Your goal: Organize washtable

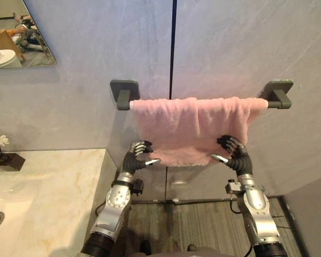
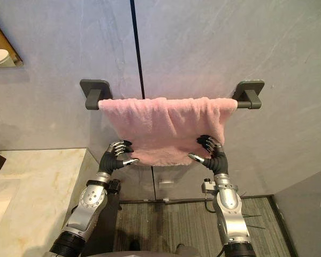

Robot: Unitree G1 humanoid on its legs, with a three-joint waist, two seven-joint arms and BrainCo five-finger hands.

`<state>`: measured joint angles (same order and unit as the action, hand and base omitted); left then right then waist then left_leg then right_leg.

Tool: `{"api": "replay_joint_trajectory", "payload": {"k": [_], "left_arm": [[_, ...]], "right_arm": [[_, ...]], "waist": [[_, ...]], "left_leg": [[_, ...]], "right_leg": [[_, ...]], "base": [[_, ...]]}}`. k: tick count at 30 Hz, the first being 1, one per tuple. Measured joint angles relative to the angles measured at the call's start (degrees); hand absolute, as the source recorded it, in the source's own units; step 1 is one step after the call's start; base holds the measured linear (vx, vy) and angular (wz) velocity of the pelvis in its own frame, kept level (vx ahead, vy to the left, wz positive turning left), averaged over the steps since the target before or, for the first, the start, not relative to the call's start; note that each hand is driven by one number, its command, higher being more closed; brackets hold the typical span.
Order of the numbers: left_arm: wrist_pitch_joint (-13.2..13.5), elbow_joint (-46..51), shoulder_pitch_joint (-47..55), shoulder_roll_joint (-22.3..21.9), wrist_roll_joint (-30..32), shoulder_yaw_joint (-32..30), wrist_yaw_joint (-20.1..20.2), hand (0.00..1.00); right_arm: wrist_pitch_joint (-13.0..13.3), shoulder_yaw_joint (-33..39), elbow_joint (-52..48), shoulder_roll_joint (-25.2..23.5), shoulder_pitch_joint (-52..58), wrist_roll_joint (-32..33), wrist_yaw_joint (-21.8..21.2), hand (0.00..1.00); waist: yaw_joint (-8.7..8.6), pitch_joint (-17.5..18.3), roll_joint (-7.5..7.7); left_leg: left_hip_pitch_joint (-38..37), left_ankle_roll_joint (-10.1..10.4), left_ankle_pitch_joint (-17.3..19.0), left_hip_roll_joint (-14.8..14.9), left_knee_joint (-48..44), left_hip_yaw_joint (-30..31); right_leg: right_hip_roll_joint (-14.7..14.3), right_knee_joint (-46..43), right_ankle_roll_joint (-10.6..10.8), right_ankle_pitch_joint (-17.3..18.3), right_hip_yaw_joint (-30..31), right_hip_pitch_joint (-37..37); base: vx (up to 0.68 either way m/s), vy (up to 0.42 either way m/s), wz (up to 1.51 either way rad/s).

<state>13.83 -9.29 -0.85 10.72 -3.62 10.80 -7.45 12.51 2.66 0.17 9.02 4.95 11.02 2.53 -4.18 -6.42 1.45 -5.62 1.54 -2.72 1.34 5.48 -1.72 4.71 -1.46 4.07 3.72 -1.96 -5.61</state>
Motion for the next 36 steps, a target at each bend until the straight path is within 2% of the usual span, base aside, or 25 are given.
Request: {"api": "replay_joint_trajectory", "payload": {"k": [12,20,25,30,36], "left_arm": [[0.0,0.3,3.3,-2.7,0.6,-9.5,-0.5,0.00],[0.0,1.0,9.5,-4.5,1.0,-13.1,-0.2,0.00],[0.0,-0.1,13.0,-4.8,1.0,-12.9,1.3,0.00],[-0.7,-9.7,13.7,-4.8,1.1,-11.1,2.6,0.00],[-1.2,-18.1,16.0,-4.7,2.7,-10.9,3.8,0.00]], "right_arm": [[0.8,8.9,-4.0,-3.1,4.4,-0.7,1.1,0.00],[0.7,15.0,-3.4,-4.1,9.3,-6.1,2.3,0.00],[0.5,14.8,3.7,-4.1,10.4,-7.1,2.3,0.00],[-0.6,11.8,15.7,-4.0,10.6,-9.7,2.3,0.00],[-1.8,8.9,25.5,-3.8,10.2,-13.0,1.7,0.00]], "waist": [[-0.33,0.0,0.01],[-1.28,0.0,-0.07],[-1.19,0.2,-0.32],[-0.12,1.1,-1.25],[0.31,1.3,-1.35]], "left_leg": [[0.0,0.0,0.0,-0.4,0.0,-0.1],[0.0,-0.1,0.2,-0.3,0.0,-0.3],[-0.1,0.0,0.4,0.0,0.0,-0.6],[-0.1,0.0,0.4,0.0,0.0,-0.6],[-0.5,0.0,0.3,0.0,0.0,-0.6]], "right_leg": [[0.0,0.5,0.1,-0.2,0.0,-0.1],[0.0,0.6,0.1,-0.2,0.2,-0.2],[0.0,0.5,0.1,-0.2,0.5,-0.1],[0.0,0.5,0.1,-0.2,0.3,-0.2],[0.0,0.2,0.1,-0.2,0.1,-0.3]], "base": [[0.00,0.000,0.00],[0.00,-0.001,0.00],[0.00,0.000,-0.03],[0.00,0.000,0.00],[0.00,0.000,0.00]]}}
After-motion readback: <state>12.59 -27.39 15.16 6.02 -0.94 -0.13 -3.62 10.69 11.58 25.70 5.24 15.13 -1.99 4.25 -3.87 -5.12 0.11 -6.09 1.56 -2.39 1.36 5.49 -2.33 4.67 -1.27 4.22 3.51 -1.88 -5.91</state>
